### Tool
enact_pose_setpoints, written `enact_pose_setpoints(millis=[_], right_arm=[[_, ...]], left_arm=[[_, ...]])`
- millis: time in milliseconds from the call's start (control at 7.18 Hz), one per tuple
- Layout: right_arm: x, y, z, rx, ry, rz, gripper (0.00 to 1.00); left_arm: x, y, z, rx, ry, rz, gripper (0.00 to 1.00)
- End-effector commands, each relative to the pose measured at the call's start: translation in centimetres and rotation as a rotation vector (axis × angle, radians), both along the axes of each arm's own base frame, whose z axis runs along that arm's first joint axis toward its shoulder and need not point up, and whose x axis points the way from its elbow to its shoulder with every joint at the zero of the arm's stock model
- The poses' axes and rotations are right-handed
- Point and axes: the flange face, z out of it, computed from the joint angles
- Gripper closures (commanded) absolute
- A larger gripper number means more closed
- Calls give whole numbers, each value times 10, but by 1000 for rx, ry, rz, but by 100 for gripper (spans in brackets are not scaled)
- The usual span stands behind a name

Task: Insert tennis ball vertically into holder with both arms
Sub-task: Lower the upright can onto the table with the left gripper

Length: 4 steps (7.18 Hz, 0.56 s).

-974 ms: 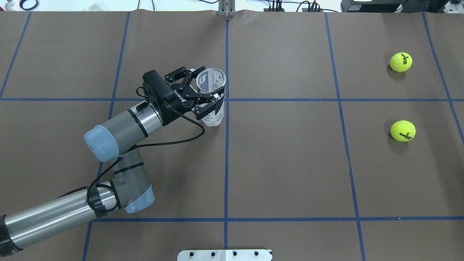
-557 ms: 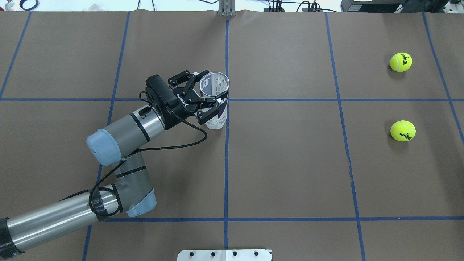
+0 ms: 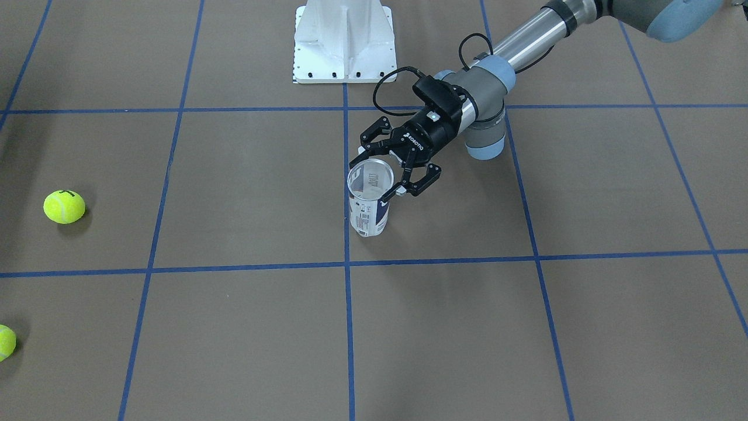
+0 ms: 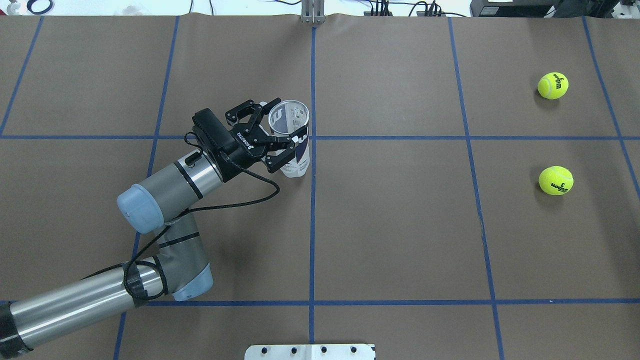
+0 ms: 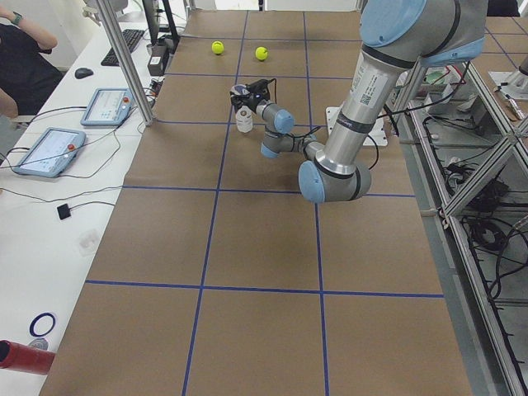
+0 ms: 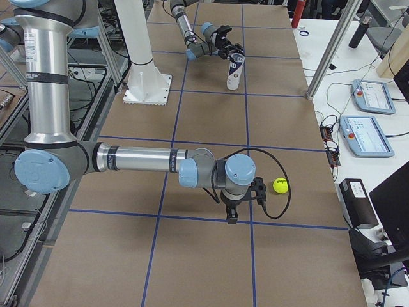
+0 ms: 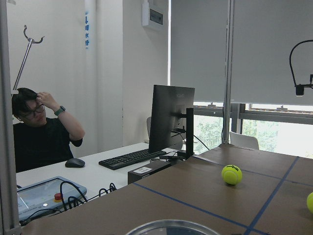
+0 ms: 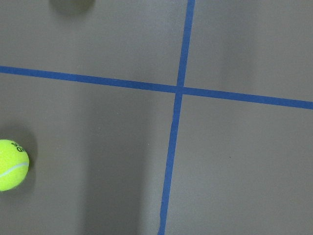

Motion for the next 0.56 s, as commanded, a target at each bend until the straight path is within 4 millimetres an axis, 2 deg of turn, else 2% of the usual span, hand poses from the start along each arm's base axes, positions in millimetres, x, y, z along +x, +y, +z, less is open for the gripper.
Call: enact_pose_setpoints(millis=[0,278,418], right_arm=[[0,0,0,0,0,-1,0],[0,0,1,-1,0,-1,1],[0,0,0,0,0,-1,1]], left_arm=[[3,3,4,-2,-6,4,74],[6,3,8,-6,-15,6,74],[6,3,6,-6,-11,6,68]])
